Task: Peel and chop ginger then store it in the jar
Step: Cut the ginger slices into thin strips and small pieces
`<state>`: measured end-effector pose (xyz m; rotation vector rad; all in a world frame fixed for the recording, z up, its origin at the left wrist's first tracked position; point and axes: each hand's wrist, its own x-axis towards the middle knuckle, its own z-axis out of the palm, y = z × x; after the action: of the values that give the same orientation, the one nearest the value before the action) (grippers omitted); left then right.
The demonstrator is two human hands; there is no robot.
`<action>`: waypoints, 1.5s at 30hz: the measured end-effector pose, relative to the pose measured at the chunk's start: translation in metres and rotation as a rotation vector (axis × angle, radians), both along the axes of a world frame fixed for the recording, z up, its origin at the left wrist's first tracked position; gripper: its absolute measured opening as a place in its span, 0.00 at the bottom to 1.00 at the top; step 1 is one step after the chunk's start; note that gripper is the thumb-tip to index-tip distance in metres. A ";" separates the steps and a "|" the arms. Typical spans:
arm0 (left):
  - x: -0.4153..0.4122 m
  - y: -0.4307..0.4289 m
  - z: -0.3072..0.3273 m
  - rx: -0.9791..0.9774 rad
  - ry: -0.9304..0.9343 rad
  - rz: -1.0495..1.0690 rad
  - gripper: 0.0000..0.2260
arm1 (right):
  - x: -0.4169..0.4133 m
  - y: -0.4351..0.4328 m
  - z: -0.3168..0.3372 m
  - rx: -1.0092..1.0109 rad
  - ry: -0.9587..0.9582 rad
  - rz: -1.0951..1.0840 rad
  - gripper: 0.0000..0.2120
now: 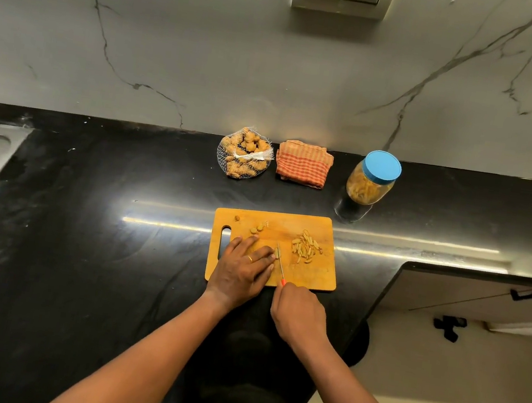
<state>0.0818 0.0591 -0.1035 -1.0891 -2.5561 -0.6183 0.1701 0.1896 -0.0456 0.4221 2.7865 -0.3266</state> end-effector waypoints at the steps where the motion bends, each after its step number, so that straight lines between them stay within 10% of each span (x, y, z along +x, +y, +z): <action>1: 0.000 0.000 0.000 -0.004 -0.005 0.001 0.09 | 0.003 0.000 -0.001 0.003 0.013 -0.001 0.19; 45: 0.000 -0.001 -0.004 -0.047 -0.001 -0.008 0.11 | -0.017 -0.002 0.007 -0.063 0.007 0.004 0.19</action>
<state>0.0814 0.0582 -0.1072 -1.1153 -2.5801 -0.5638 0.1528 0.1874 -0.0386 0.4012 2.7753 -0.4148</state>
